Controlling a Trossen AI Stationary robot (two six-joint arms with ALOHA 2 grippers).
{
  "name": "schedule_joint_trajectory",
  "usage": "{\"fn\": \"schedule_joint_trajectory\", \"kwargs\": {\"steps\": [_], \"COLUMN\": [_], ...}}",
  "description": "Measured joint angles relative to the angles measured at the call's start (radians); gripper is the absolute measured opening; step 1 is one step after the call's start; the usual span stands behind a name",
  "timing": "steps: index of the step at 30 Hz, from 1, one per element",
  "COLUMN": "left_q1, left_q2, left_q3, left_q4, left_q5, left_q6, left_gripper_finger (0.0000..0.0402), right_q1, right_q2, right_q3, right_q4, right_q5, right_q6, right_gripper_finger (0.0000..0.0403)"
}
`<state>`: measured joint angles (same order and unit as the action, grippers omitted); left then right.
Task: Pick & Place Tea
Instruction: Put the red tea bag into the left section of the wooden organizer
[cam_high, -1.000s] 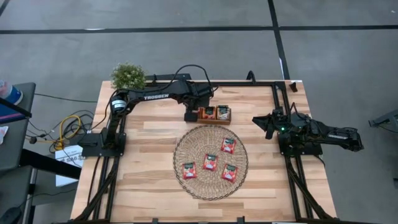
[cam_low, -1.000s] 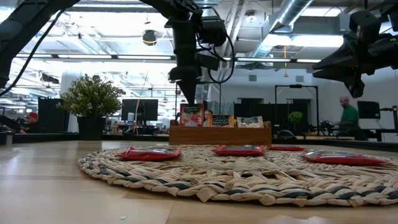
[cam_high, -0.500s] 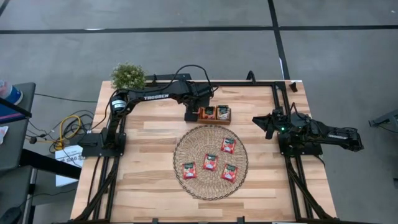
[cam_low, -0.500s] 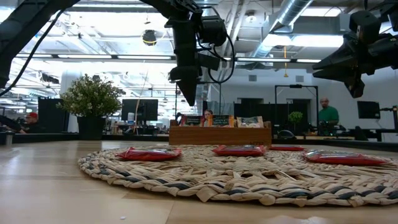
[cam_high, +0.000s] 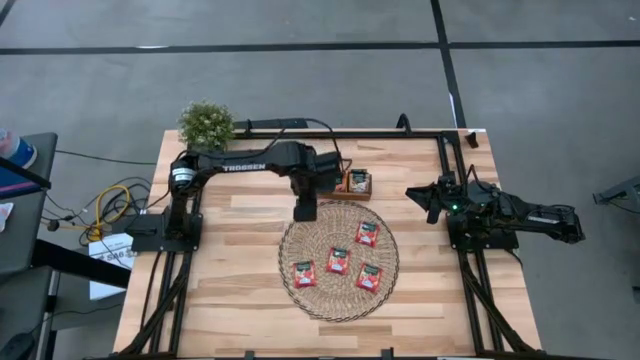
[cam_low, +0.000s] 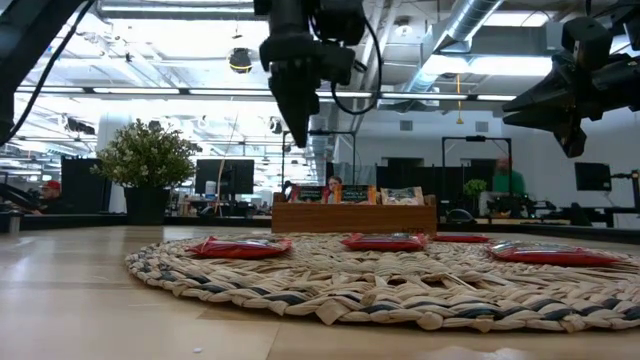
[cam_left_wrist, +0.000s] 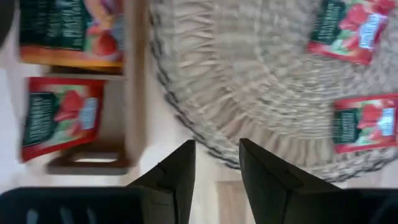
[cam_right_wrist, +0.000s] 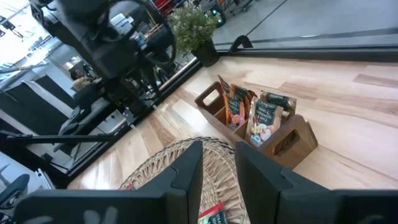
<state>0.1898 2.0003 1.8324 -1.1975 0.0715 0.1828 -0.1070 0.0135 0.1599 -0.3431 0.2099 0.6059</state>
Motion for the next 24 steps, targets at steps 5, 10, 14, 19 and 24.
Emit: {"fn": "schedule_joint_trajectory", "kwargs": {"steps": [5,10,14,19,24], "left_q1": [-0.055,-0.097,-0.112,-0.133,-0.169], "left_q2": [0.0,-0.006,-0.045,-0.129,-0.221], "left_q3": [0.0,-0.012,-0.123,-0.324,-0.459], "left_q4": [-0.042,-0.017,0.098,0.182,0.264], "left_q5": [0.004,0.009,0.01,0.009,-0.007], "left_q6": [-0.041,-0.074,-0.127,-0.217,-0.325], "left_gripper_finger": [0.0118,0.0118,0.0118,0.0118,0.0118], "right_q1": [0.0,0.0,0.001,0.001,0.0], "right_q2": [0.0,0.0,0.0,0.0,0.0], "right_q3": [0.0,0.0,0.0,0.0,0.0], "right_q4": [0.0,0.0,0.001,0.003,0.002], "right_q5": [-0.001,-0.001,-0.002,-0.003,-0.001], "right_q6": [0.023,0.023,0.023,0.023,0.023], "right_gripper_finger": [0.0087,0.0087,0.0087,0.0087,0.0087]}}
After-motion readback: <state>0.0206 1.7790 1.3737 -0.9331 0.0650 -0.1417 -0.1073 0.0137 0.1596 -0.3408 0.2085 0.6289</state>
